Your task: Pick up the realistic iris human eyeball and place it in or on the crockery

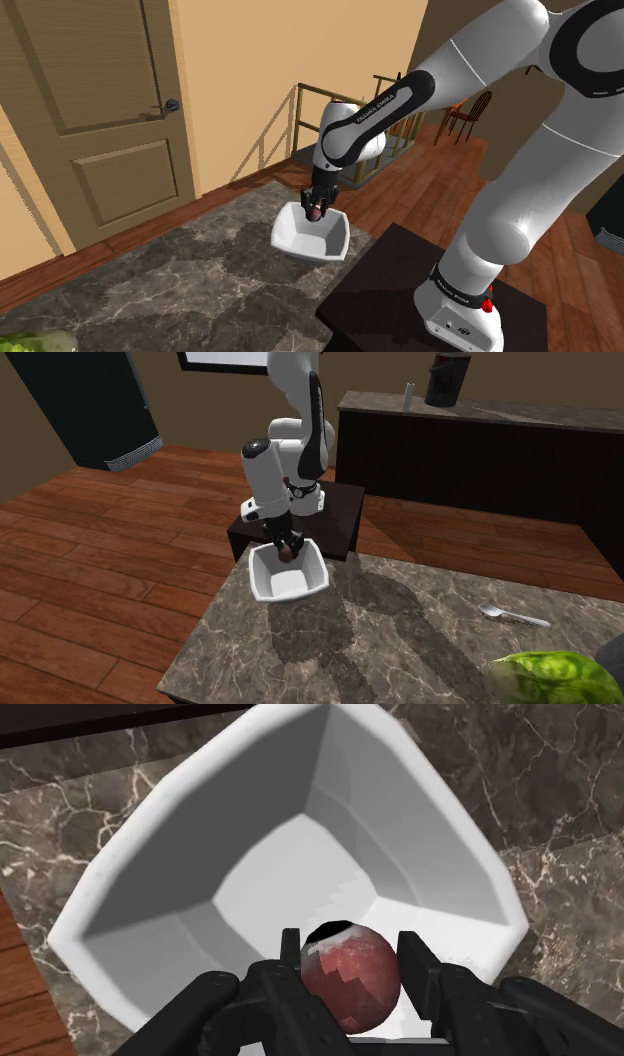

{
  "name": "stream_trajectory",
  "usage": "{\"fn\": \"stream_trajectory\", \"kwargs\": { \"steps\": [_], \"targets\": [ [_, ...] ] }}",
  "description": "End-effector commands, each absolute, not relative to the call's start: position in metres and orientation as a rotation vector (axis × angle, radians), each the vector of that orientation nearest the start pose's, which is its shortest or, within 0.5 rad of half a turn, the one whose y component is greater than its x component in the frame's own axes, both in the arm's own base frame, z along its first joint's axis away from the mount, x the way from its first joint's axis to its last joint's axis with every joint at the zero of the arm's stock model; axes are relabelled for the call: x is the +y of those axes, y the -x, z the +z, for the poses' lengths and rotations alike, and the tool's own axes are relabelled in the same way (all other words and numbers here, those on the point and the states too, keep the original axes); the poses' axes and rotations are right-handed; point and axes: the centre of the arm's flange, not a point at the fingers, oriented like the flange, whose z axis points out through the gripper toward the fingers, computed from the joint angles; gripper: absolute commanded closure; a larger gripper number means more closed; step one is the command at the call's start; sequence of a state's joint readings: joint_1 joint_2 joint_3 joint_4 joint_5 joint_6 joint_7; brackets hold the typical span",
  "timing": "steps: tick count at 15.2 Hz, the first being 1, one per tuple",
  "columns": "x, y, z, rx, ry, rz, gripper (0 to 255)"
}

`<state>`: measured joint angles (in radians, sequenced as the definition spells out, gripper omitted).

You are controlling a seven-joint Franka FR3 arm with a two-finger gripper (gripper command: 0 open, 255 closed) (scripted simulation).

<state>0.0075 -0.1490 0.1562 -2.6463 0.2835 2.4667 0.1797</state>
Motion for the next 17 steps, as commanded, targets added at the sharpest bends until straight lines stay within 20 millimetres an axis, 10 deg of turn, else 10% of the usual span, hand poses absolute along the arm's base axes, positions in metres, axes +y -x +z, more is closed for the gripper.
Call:
{"fn": "stream_trajectory", "kwargs": {
  "steps": [1,13,14,17],
  "targets": [
    [0.066,-0.411,0.280,0.363,2.975,0.081,255],
    [0.066,-0.411,0.261,0.363,2.975,0.081,255],
    [0.066,-0.411,0.261,0.363,2.975,0.081,0],
    [0.066,-0.411,0.261,0.363,2.975,0.081,0]
  ]
}}
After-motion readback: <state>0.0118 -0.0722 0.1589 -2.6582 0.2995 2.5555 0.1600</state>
